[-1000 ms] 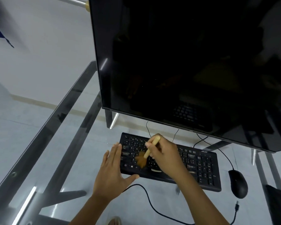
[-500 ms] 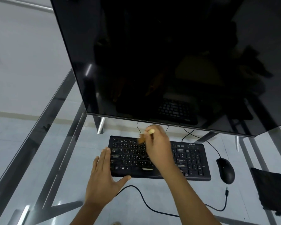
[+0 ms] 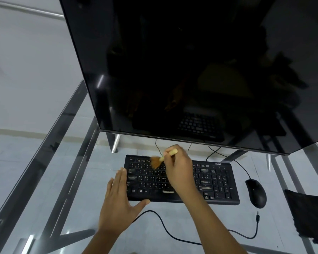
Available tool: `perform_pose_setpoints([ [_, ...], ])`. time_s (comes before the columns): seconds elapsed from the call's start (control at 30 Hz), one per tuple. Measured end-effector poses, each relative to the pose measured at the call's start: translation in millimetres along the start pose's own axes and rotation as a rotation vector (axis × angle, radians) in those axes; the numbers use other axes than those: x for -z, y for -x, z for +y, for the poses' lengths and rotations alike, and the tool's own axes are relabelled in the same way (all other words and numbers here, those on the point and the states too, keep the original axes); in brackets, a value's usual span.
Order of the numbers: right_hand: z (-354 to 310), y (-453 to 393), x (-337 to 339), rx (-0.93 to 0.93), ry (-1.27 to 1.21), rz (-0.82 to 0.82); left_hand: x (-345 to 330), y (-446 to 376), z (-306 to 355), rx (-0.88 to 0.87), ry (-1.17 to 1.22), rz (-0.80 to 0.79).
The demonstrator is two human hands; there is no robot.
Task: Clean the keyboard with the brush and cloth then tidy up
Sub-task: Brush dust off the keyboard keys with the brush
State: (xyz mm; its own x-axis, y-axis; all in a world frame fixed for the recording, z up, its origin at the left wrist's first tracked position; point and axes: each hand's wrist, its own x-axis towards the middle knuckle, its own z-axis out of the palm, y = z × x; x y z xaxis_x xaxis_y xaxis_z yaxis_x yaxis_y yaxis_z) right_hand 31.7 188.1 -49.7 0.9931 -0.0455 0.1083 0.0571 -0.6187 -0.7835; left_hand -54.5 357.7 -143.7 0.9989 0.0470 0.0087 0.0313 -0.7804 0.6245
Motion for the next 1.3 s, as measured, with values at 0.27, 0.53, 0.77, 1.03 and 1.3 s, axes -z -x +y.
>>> perform_pose_setpoints([
  [0.27,9.4,7.3,14.4,0.172,0.064,0.048,-1.7,-0.8,-1.0,-0.005,0.011,0.017],
  [0.53,15.3,14.4,21.1,0.193,0.11,-0.014,-2.3,-0.1,-3.2,0.001,0.013,0.021],
  [0.77,17.1,18.8,28.8,0.131,0.138,-0.051,1.8,-0.8,3.2,-0.01,0.008,0.058],
  [1.03,12.2,22.2,29.5,0.174,0.169,-0.104,4.5,1.1,7.7,0.022,0.013,0.025],
  [1.3,-0.1,36.8,13.7,0.152,0.099,-0.223,2.1,-0.5,0.5,0.05,0.032,-0.021],
])
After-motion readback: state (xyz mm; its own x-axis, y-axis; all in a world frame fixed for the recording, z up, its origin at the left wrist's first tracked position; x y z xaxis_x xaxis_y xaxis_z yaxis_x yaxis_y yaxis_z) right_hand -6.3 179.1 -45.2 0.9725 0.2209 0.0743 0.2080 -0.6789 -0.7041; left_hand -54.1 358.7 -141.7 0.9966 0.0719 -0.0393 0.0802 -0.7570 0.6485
